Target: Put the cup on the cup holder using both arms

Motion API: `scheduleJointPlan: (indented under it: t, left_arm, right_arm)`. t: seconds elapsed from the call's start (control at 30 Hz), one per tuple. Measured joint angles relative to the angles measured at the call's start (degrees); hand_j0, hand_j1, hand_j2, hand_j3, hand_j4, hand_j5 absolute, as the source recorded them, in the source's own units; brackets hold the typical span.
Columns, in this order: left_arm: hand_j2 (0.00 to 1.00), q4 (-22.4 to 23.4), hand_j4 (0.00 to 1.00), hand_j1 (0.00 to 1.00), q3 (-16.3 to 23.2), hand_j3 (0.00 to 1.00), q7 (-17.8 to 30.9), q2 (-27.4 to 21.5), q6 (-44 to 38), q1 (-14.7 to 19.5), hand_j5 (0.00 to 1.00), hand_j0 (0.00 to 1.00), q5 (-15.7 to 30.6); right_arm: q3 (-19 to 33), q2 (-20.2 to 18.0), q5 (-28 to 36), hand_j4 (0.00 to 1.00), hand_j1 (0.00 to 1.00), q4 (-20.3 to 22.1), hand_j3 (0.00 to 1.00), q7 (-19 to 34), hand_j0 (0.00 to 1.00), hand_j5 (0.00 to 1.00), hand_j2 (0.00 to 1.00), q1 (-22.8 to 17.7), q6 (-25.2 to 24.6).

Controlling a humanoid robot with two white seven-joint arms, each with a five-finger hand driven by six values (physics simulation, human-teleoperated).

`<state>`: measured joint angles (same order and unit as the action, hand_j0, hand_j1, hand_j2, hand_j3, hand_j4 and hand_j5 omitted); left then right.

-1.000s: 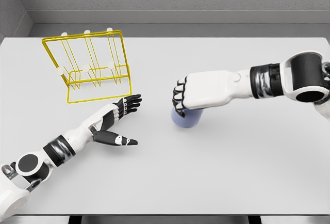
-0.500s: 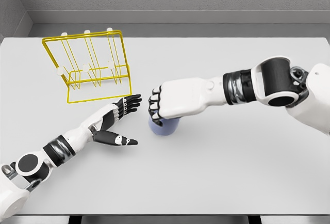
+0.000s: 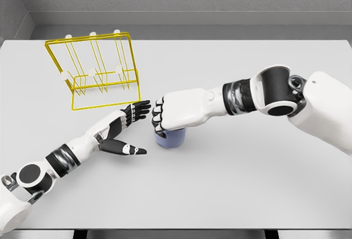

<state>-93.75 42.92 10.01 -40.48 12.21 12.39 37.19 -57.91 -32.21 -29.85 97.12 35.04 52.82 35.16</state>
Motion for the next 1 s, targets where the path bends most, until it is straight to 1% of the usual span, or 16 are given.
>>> scheduleJointPlan:
  t: [0.03, 0.07, 0.37, 0.4, 0.47, 0.5, 0.57, 0.7, 0.83, 0.87, 0.93, 1.0]
  left_arm:
    - [1.0, 0.0, 1.0, 1.0, 0.0, 1.0, 0.0, 0.0, 0.0, 0.1, 1.0, 1.0, 0.0]
    - [1.0, 0.0, 1.0, 1.0, 0.0, 1.0, 0.0, 0.0, 0.0, 0.0, 1.0, 1.0, 0.0]
    - [1.0, 0.0, 1.0, 1.0, 0.0, 1.0, 0.0, 0.0, 0.0, 0.1, 1.0, 1.0, 0.0]
    - [1.0, 0.0, 1.0, 1.0, 0.0, 1.0, 0.0, 0.0, 0.0, 0.3, 1.0, 1.0, 0.0]
    - [1.0, 0.0, 1.0, 1.0, 0.0, 1.0, 0.0, 0.0, 0.0, 0.4, 1.0, 1.0, 0.0]
    - [1.0, 0.0, 1.0, 1.0, 0.0, 1.0, 0.0, 0.0, -0.1, 0.4, 1.0, 1.0, 0.0]
    - [1.0, 0.1, 1.0, 1.0, 0.0, 1.0, 0.0, 0.0, -0.1, 0.4, 1.0, 1.0, 0.0]
    - [1.0, 0.5, 1.0, 1.0, 0.0, 1.0, 0.0, 0.0, -0.1, 1.1, 1.0, 1.0, 0.1]
    - [1.0, 0.8, 1.0, 1.0, 0.0, 1.0, -0.1, 0.0, -0.1, 1.5, 1.0, 1.0, 0.2]
    - [1.0, 0.8, 1.0, 1.0, 0.0, 1.0, -0.1, 0.0, -0.1, 1.5, 1.0, 1.0, 0.2]
    - [1.0, 0.8, 1.0, 1.0, 0.1, 1.0, -0.1, 0.0, -0.1, 1.5, 1.0, 1.0, 0.2]
    - [1.0, 0.9, 1.0, 1.0, 0.1, 1.0, -0.1, 0.0, -0.1, 1.6, 1.0, 1.0, 0.2]
  right_arm:
    - [0.0, 0.0, 0.0, 0.77, 0.77, -0.1, 0.77, 0.0, 0.77, 0.77, 0.77, 0.0, 0.0]
    - [0.0, 0.0, 0.0, 0.81, 0.81, -0.1, 0.81, 0.0, 0.81, 0.81, 0.81, 0.0, 0.0]
    - [0.0, -0.1, 0.0, 0.82, 0.82, -0.1, 0.82, 0.0, 0.82, 0.82, 0.82, 0.0, 0.0]
    - [0.1, -0.1, 0.0, 0.86, 0.86, -0.1, 0.86, 0.0, 0.86, 0.86, 0.86, 0.0, 0.0]
    - [0.2, -0.3, 0.0, 0.97, 0.97, 0.0, 0.97, 0.0, 0.97, 0.97, 0.97, 0.1, 0.0]
    - [0.4, -0.6, 0.0, 0.99, 0.99, 0.1, 0.99, 0.0, 0.99, 0.99, 0.99, 0.0, 0.0]
    - [0.6, -1.4, 0.3, 0.99, 0.99, 0.3, 0.99, 0.0, 0.99, 0.99, 0.99, 0.1, 0.0]
    - [3.3, -4.3, 1.0, 1.0, 1.0, 2.6, 1.0, 0.0, 1.0, 1.0, 1.0, -0.4, 0.0]
    - [7.7, -7.1, 5.1, 1.0, 1.0, 3.7, 1.0, 0.0, 1.0, 1.0, 1.0, -0.4, 0.0]
    - [8.9, -7.8, 6.2, 1.0, 1.0, 3.8, 1.0, 0.0, 1.0, 1.0, 1.0, -1.1, 0.0]
    - [13.1, -10.0, 8.4, 1.0, 1.0, 4.0, 1.0, 0.0, 1.0, 1.0, 1.0, -6.7, 0.1]
    - [20.2, -12.9, 11.9, 1.0, 1.0, 4.0, 1.0, 0.0, 1.0, 1.0, 1.0, -12.9, 0.1]
